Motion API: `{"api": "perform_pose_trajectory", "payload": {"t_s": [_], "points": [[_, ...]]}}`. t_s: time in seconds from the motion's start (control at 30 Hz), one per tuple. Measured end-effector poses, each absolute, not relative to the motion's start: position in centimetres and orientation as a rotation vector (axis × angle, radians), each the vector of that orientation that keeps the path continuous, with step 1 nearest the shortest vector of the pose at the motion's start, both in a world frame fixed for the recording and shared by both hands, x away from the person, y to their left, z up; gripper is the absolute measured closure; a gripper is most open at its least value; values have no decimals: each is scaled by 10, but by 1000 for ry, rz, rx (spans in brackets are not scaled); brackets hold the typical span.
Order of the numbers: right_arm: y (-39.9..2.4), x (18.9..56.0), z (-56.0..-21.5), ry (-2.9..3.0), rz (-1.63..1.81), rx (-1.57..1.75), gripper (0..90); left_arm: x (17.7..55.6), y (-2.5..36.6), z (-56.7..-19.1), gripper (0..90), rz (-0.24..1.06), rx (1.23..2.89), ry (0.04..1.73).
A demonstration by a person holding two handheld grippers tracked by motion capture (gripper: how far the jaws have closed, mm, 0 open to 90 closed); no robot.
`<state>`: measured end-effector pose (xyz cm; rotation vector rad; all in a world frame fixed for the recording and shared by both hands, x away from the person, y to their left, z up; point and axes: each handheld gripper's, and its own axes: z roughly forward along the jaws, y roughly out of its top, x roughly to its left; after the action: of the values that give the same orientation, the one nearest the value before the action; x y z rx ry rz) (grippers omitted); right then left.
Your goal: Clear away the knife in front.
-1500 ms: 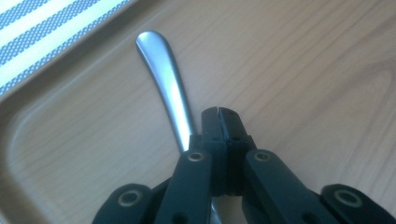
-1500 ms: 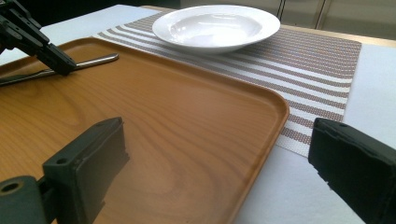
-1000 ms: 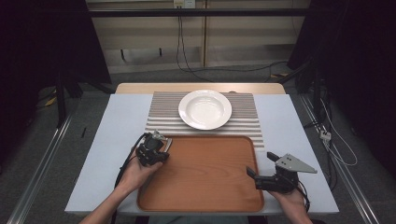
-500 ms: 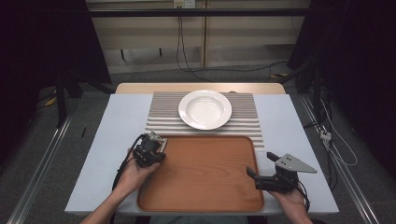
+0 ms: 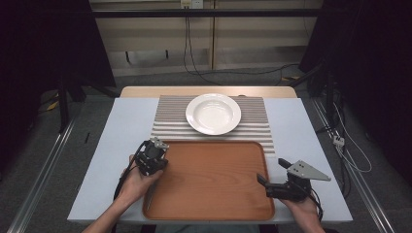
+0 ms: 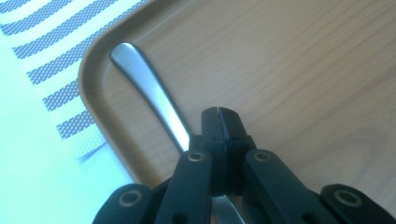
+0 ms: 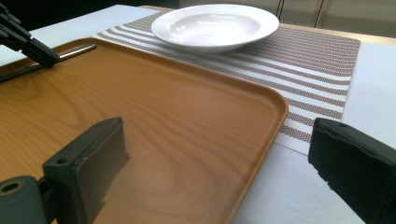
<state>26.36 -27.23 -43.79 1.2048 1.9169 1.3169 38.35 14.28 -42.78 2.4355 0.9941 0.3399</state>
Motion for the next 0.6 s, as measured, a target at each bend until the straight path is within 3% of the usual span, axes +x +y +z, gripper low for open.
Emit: {"api": "perform_pose_trajectory", "payload": {"t_s": [0.43, 0.6], "points": [[-273, 263, -438, 1924, 1315, 1196, 44, 382, 152, -430, 891, 290, 2341, 1033], [-273, 264, -438, 1921, 1317, 1198, 48, 378, 156, -420, 801, 308, 2261, 969]]}}
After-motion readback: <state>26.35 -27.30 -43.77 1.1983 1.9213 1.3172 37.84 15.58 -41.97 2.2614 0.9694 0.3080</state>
